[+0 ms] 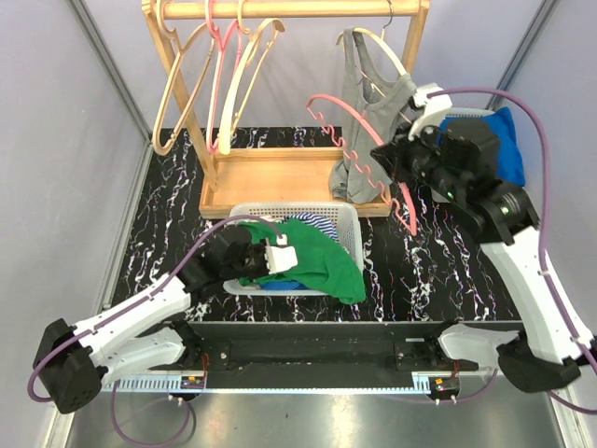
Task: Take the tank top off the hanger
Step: Place the tank top in the bin, then place the hanger at the clothesline.
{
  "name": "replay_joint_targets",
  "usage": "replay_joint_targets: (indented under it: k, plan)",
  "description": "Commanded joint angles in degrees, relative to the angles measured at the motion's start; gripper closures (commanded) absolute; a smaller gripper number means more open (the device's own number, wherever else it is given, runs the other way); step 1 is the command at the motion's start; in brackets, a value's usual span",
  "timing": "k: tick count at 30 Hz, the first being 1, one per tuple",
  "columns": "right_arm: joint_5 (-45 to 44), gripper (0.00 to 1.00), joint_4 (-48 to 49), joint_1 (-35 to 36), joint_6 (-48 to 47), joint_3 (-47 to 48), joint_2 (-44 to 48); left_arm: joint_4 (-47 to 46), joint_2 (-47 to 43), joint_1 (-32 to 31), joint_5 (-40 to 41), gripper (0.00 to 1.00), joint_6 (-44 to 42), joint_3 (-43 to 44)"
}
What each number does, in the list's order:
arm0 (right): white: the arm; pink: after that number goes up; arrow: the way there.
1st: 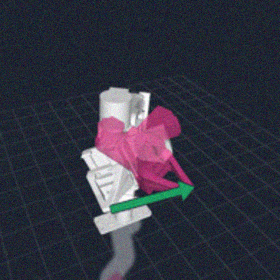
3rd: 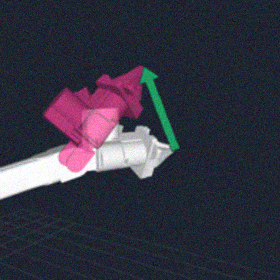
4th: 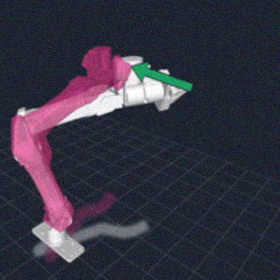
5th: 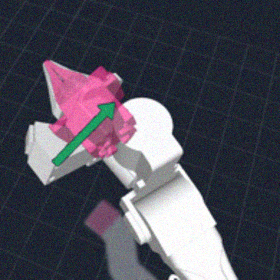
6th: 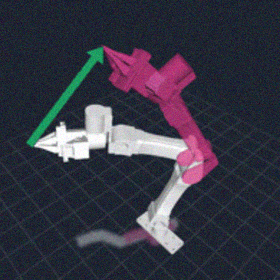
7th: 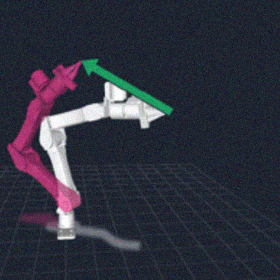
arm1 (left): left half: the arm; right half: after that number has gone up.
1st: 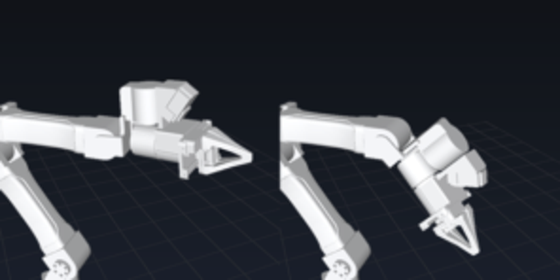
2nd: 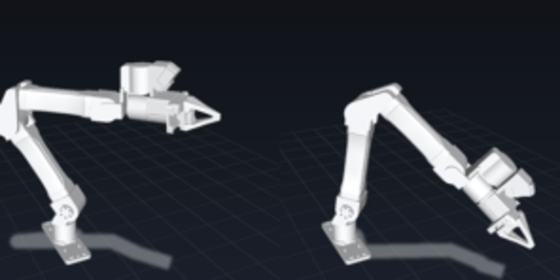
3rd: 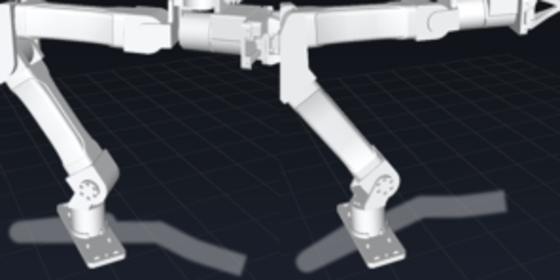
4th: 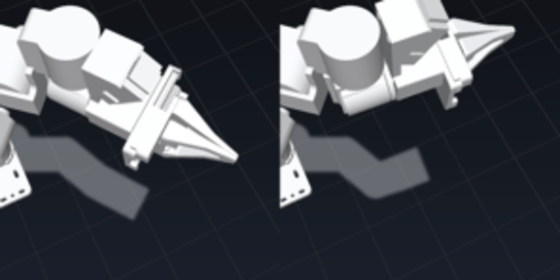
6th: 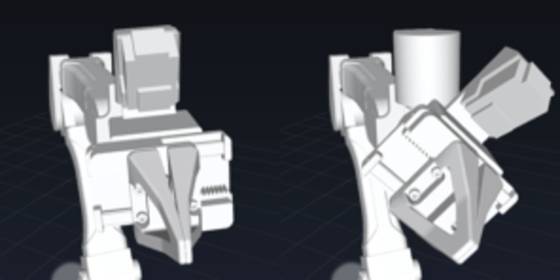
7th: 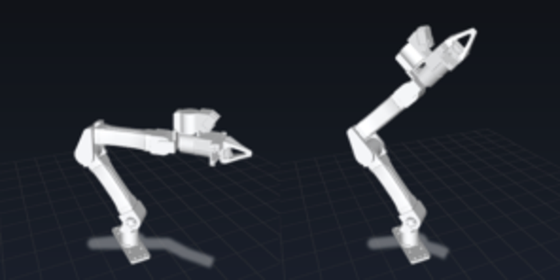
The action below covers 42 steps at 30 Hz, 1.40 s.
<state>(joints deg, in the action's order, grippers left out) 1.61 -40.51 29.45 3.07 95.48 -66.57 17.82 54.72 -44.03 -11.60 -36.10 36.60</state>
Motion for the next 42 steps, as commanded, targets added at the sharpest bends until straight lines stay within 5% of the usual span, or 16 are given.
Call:
replay_joint_targets:
  k: [1, 3, 4, 5, 6, 13, 26, 42]
  plan:
    - [1.7, 1.00, 7.6, 0.0, 0.9, 6.2, -4.9, -5.2, -0.3, -0.3, -0.1, 1.00, 1.0, -5.0]
    - [2.1, 1.00, 8.2, 0.0, 0.9, 9.0, -6.7, -6.0, -0.4, -0.4, 0.4, 0.86, 0.8, -7.3]
    - [2.0, 1.00, 8.3, 0.0, 0.4, 10.0, -8.5, -6.0, -0.7, -0.3, 0.6, 0.64, 0.9, -7.8]
    - [1.6, 1.00, 8.4, 0.0, 0.1, 11.8, -9.5, -5.8, -1.0, -0.3, 1.0, 0.12, 1.5, -8.0]
    - [1.6, 1.00, 8.7, 0.0, -0.3, 12.8, -10.2, -5.1, -1.2, -0.3, 1.7, 0.01, 2.6, -7.5]
    - [1.4, 1.00, 8.4, 0.0, -2.0, 23.9, -21.2, 7.7, -4.0, -0.2, 5.5, 0.01, 11.6, 6.5]
    - [-1.3, 1.00, -0.2, 0.0, -5.3, 52.4, -40.5, 11.3, -10.3, -0.2, 1.2, 0.01, 18.8, 30.4]
    - [-2.3, 1.00, 2.4, 0.3, -4.2, 59.6, -49.2, 10.3, -10.9, -0.3, -2.1, 0.01, 14.2, 35.2]
